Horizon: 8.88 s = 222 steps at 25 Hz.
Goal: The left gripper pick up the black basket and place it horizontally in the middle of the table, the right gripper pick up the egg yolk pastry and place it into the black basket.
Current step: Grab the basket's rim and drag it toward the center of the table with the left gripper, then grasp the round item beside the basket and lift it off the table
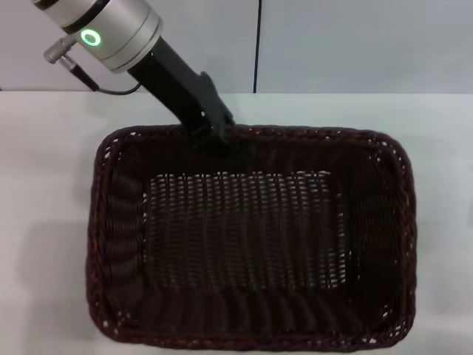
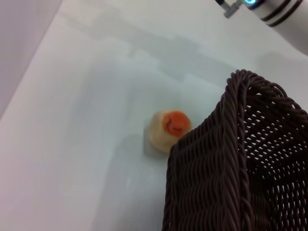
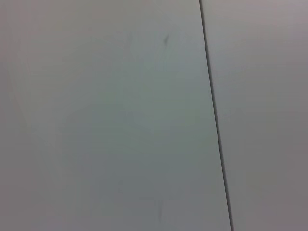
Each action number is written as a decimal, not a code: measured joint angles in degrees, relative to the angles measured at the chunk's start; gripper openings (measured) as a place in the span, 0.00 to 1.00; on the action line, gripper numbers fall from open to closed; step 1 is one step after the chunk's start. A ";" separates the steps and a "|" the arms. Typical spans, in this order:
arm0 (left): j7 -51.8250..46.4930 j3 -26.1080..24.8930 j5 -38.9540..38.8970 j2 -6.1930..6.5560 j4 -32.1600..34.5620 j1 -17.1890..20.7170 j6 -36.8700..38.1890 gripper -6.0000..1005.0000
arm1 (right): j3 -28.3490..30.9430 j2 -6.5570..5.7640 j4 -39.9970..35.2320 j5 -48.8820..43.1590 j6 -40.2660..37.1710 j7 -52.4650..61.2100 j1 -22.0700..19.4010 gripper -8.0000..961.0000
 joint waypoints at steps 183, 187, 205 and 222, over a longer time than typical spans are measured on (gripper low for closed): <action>72.77 -23.50 -101.64 0.99 -22.86 42.71 -37.05 0.51 | -15.06 -5.90 54.02 13.66 29.75 -33.87 -31.59 0.64; 72.69 -23.58 -101.73 0.80 -22.52 42.89 -36.94 0.51 | -15.51 -6.12 53.58 14.05 30.73 -33.92 -30.48 0.64; 71.98 -23.73 -102.40 0.74 -22.39 42.99 -36.42 0.51 | -14.98 -5.65 50.24 16.22 35.53 -33.33 -26.60 0.64; 71.97 -24.39 -102.51 0.83 -22.39 42.70 -36.14 0.51 | -14.36 -5.47 47.26 17.06 37.97 -29.38 -24.78 0.59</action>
